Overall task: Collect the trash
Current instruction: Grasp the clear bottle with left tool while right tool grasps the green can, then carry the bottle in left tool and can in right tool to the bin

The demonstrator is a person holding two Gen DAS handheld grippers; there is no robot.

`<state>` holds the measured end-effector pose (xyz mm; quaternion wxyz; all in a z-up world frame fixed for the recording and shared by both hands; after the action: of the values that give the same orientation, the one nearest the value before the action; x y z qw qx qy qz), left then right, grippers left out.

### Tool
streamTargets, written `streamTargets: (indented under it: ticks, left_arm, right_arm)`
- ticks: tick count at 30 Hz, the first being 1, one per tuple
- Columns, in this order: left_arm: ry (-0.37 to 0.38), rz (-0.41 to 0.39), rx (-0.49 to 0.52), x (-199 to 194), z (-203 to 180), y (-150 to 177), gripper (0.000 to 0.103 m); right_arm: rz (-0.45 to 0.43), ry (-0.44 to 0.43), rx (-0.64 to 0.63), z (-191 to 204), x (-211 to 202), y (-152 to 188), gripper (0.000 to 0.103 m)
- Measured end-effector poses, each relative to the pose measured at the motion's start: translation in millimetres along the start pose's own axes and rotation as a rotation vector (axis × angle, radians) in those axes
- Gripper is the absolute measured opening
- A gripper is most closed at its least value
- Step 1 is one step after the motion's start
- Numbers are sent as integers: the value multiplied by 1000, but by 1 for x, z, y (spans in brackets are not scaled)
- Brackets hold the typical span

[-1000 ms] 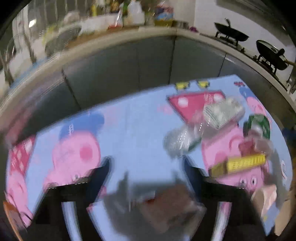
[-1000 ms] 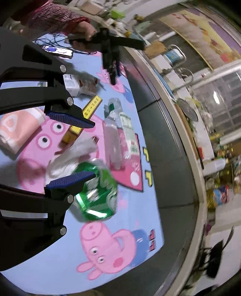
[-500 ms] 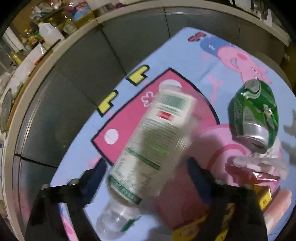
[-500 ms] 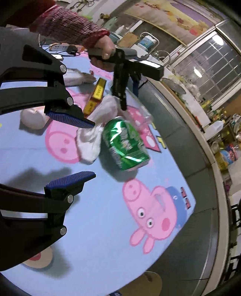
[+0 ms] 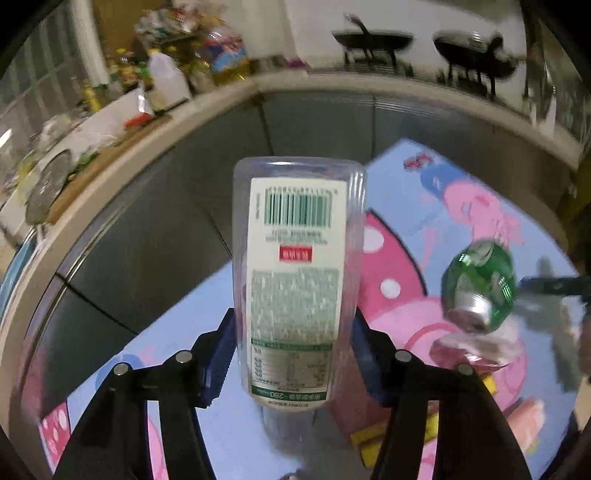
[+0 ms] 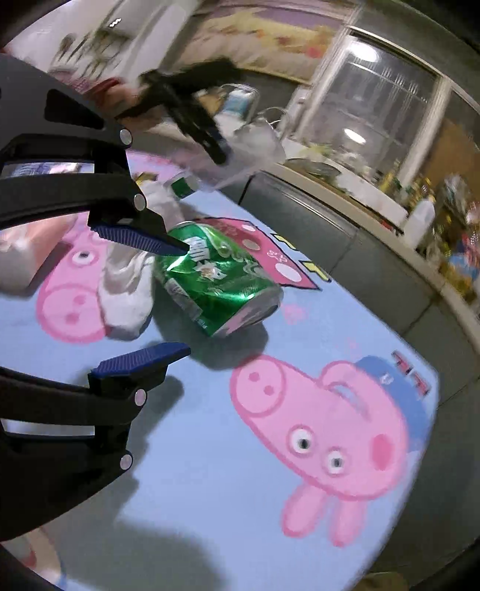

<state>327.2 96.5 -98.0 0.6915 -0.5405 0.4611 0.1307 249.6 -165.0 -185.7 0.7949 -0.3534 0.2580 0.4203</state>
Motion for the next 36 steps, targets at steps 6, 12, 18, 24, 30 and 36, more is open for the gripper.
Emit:
streamTargets:
  ticks: [6, 12, 18, 24, 30, 36]
  left_arm:
    - [22, -109, -69, -44, 2, 1, 59]
    - [37, -200, -105, -77, -6, 2, 59]
    - [40, -270, -130, -101, -12, -7, 59]
    - [94, -307, -139, -109, -33, -25, 59]
    - [149, -294, -103, -97, -75, -45, 59]
    - [214, -265, -31, -74, -130, -73, 59]
  right_arm:
    - [42, -104, 146, 2, 27, -3, 49]
    - [54, -161, 202, 9, 46, -10, 17]
    - [-52, -147, 96, 27, 13, -18, 9]
    - [-156, -140, 56, 20, -36, -26, 9]
    - [-216, -116, 66, -10, -77, -28, 9]
    - [-266, -106, 105, -45, -112, -34, 9]
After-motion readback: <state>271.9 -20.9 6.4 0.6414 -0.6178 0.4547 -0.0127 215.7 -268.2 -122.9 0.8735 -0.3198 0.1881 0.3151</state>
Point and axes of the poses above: each gripper's, at about its wrist camera, not at the fingertips, and x roughly the way its jaws point, z to its left, y to its underside, the point moved 7 cm from there along x, roughly the way its jaws point, and after that the axes turned 12 degrees about y, right-handed, at the moved point
